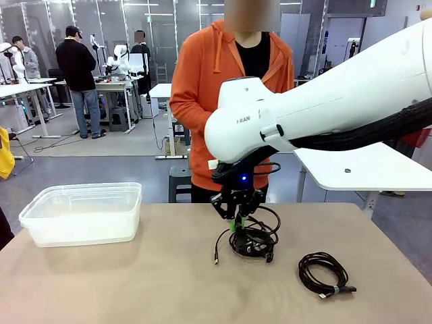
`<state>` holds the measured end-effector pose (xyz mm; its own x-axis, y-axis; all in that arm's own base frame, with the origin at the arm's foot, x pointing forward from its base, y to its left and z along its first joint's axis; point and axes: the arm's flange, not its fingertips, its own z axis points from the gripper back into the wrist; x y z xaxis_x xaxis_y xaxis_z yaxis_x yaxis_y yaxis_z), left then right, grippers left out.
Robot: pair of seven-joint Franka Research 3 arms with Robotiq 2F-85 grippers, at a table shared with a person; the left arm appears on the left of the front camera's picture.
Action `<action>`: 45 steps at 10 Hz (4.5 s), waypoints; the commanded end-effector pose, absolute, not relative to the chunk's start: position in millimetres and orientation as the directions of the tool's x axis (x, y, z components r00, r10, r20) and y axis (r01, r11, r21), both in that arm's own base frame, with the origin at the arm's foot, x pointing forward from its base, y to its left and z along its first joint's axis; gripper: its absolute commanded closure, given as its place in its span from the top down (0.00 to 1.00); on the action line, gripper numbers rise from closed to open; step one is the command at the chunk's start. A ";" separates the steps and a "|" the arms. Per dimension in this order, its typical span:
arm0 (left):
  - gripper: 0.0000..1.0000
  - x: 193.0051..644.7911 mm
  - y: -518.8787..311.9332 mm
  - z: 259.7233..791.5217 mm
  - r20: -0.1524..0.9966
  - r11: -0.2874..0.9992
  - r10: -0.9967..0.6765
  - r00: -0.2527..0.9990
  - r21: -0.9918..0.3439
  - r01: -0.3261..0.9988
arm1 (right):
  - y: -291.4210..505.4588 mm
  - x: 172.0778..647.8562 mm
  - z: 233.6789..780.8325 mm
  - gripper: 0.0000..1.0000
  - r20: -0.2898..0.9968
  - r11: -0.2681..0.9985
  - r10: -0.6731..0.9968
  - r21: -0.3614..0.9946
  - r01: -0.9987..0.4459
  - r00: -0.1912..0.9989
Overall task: Organize and store the cables.
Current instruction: Place the Power Cable into the Organizing box.
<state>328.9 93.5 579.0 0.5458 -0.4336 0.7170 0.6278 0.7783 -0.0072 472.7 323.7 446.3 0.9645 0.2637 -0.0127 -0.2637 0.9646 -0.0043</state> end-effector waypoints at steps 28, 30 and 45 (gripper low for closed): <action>1.00 327.4 93.2 578.3 0.716 0.770 -0.443 0.539 -0.004 0.638 | 331.3 466.7 458.8 1.00 0.150 0.882 0.449 0.082 -0.464 0.881; 1.00 327.4 93.2 578.3 0.716 0.770 -0.443 0.539 -0.004 0.638 | 280.5 467.8 487.3 1.00 0.203 0.853 0.485 0.105 -0.512 0.850; 1.00 327.4 93.2 578.3 0.716 0.770 -0.443 0.539 -0.004 0.638 | 29.1 446.1 559.8 1.00 0.576 0.479 0.712 0.018 -0.877 0.401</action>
